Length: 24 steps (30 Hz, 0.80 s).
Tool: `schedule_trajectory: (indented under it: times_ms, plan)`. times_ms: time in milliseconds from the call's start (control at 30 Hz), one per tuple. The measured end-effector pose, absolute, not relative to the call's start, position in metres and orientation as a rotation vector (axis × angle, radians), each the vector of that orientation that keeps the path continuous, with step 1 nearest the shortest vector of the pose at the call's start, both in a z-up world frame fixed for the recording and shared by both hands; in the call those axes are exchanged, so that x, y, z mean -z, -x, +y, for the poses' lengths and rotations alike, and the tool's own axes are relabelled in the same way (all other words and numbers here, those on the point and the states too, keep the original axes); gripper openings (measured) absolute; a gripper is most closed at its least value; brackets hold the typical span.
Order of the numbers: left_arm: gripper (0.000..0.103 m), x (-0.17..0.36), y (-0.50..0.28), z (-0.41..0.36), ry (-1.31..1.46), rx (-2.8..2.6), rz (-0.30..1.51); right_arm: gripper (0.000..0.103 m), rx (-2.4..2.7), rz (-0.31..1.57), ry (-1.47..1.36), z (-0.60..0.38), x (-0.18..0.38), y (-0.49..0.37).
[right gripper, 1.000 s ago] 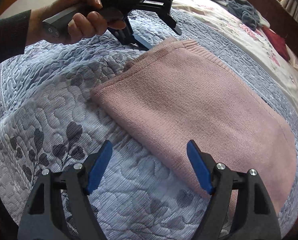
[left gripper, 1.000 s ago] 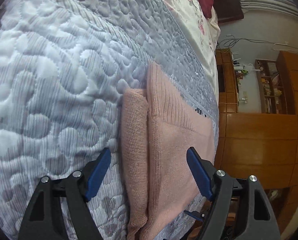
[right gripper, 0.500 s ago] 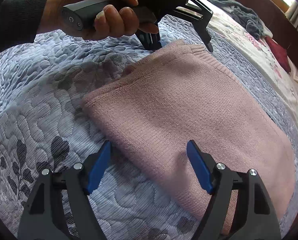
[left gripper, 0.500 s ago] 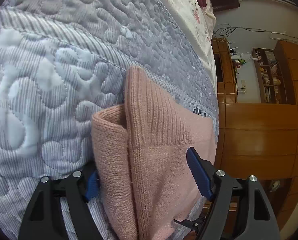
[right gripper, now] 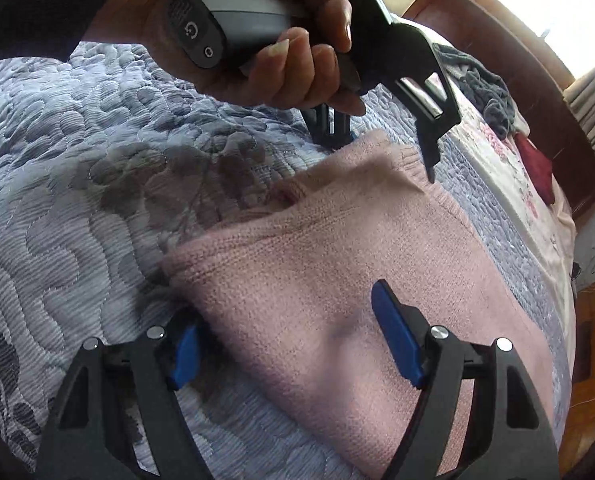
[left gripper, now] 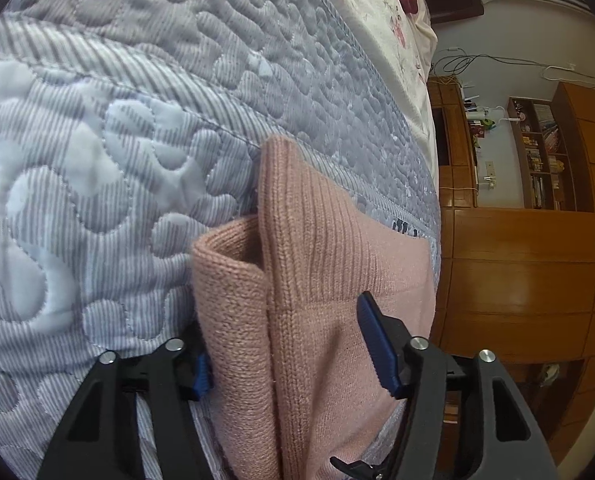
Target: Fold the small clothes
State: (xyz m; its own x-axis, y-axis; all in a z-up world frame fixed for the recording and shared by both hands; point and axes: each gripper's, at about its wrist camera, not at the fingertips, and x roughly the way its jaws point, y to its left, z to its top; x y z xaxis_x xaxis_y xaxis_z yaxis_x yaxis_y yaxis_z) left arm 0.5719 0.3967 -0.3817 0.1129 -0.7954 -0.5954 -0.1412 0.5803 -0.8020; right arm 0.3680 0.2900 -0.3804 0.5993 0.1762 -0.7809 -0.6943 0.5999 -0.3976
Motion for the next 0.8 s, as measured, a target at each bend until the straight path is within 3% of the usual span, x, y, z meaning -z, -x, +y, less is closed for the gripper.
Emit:
schedule_trajectory:
  times_ms: [33,100,233,300,400,800]
  plan:
    - [0.037,0.386,-0.572,0.401,0.878,0.571,1.409,0.068,-0.562,0.752,0.773,0.294,0.380,-0.366]
    - [0.032,0.393,-0.571,0.409,0.918,0.563,1.411,0.056,-0.560,0.735,0.777,0.300,0.381,-0.361]
    - [0.029,0.394,-0.571,0.411,0.924,0.563,1.400,0.041,-0.561,0.726,0.752,0.304,0.383,-0.357]
    - [0.028,0.394,-0.572,0.411,0.925,0.560,1.402,0.028,-0.557,0.746,0.722,0.304,0.382,-0.360]
    - [0.027,0.392,-0.572,0.411,0.912,0.551,1.411,0.015,-0.549,0.773,0.672,0.300,0.377,-0.366]
    - [0.023,0.343,-0.573,0.397,0.845,0.506,1.426,0.011,-0.553,0.787,0.516,0.281,0.333,-0.377]
